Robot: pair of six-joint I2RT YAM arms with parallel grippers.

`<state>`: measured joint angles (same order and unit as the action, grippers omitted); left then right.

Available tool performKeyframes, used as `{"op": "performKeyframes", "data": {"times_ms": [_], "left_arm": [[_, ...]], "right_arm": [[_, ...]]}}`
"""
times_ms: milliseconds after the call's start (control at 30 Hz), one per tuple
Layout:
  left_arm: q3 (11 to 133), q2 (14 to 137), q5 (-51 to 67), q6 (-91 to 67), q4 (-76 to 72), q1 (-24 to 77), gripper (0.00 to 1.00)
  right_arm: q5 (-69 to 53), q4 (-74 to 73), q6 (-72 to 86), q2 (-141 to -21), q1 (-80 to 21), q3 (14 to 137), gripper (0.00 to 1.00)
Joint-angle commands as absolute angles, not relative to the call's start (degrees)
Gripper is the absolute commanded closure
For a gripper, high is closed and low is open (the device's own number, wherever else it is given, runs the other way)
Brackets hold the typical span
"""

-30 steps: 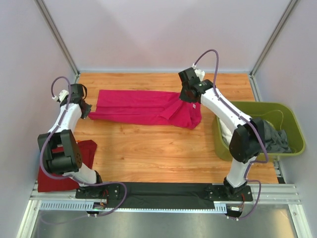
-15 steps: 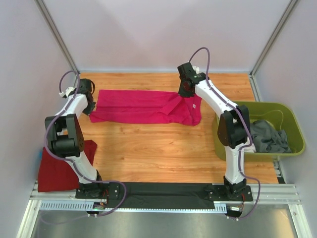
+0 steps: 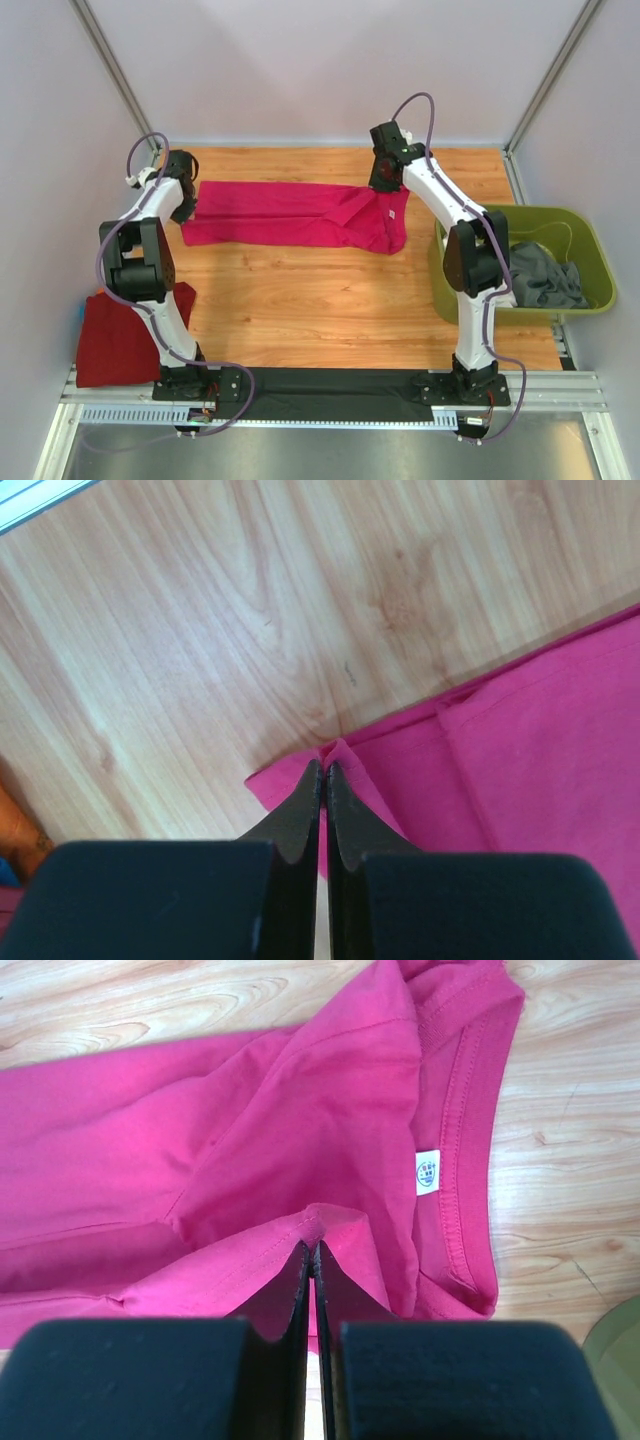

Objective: Fold and stack the t-shirts
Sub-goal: Fold the tshirt

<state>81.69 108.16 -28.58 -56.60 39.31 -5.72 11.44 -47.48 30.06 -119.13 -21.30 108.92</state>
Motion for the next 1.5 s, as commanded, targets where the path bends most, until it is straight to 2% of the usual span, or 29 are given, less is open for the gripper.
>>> {"op": "performKeyframes", "data": {"times_ms": [0, 967, 1467], "left_arm": [[85.7, 109.7, -29.6, -57.3, 40.3, -5.9, 1.0], [89.2, 114.2, -27.9, -48.0, 33.8, -5.7, 1.0], [91.9, 116.5, -27.5, -44.7, 33.5, -3.6, 1.0]], "right_arm": [[12.2, -46.1, 28.4, -120.8, -21.4, 112.5, 1.0], [20.1, -45.8, 27.9, -127.4, -21.4, 115.0, 1.0], [21.5, -45.4, 27.2, -124.1, -20.0, 111.0, 1.0]]}}
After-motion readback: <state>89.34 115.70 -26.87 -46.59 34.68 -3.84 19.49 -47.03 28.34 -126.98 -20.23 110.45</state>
